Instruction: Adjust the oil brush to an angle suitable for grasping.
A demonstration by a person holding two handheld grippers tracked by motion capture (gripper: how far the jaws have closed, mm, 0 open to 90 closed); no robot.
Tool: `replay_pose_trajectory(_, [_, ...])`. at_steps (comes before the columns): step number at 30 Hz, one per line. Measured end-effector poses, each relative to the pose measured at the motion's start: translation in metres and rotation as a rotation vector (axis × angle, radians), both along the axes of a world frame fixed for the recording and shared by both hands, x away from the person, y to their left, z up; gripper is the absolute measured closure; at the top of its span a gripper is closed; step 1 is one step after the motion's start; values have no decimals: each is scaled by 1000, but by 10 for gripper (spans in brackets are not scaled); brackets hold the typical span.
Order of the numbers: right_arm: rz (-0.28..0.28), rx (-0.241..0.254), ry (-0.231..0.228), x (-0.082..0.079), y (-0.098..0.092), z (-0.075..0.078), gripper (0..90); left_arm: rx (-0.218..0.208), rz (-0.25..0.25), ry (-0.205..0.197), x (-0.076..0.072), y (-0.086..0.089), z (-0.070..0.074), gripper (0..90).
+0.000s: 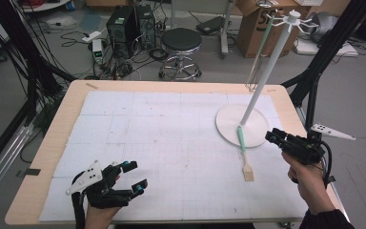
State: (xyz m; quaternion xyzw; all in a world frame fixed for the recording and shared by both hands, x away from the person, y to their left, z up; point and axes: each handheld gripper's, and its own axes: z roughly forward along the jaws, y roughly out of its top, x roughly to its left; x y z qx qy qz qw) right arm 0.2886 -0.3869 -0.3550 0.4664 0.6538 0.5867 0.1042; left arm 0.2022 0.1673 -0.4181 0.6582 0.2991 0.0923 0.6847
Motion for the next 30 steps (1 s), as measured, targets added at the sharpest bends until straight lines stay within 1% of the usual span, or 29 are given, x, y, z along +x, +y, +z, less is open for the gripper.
replay_pose_trajectory(1, [6,-6,8,1,1,-2,520,6,-2,1,0,0,0,249])
replay_pose_trajectory(2, [7,-2,5,1,1,-4,532,3,-2,1,0,0,0,249])
replay_pose_trajectory(4, [11,-2,23,1,3,-9,538,2,-6,2,0,-1,0,249])
replay_pose_trajectory(7, [16,-3,36,3,6,-16,545,3,-5,3,1,-1,0,249])
replay_pose_trajectory(9, [22,-2,62,4,8,-22,538,3,-5,3,1,-1,0,249])
replay_pose_trajectory(12, [27,-2,85,5,13,-29,538,4,-6,2,1,-1,0,249])
replay_pose_trajectory(13, [32,-8,86,6,14,-32,539,4,-6,2,1,-1,0,249])
replay_pose_trajectory(14, [36,-10,97,6,17,-35,543,4,-6,2,1,-1,0,249])
replay_pose_trajectory(18, [55,-20,113,8,24,-41,555,3,-4,1,1,0,0,249])
replay_pose_trajectory(26, [69,-37,116,9,30,-47,549,1,-2,0,0,1,0,249])
replay_pose_trajectory(27, [69,-41,127,9,31,-49,549,0,-3,1,0,1,0,249])
replay_pose_trajectory(29, [73,-62,133,10,34,-53,557,2,-5,0,1,0,0,249])
replay_pose_trajectory(30, [77,-70,146,10,36,-56,567,1,-2,0,0,0,0,249])
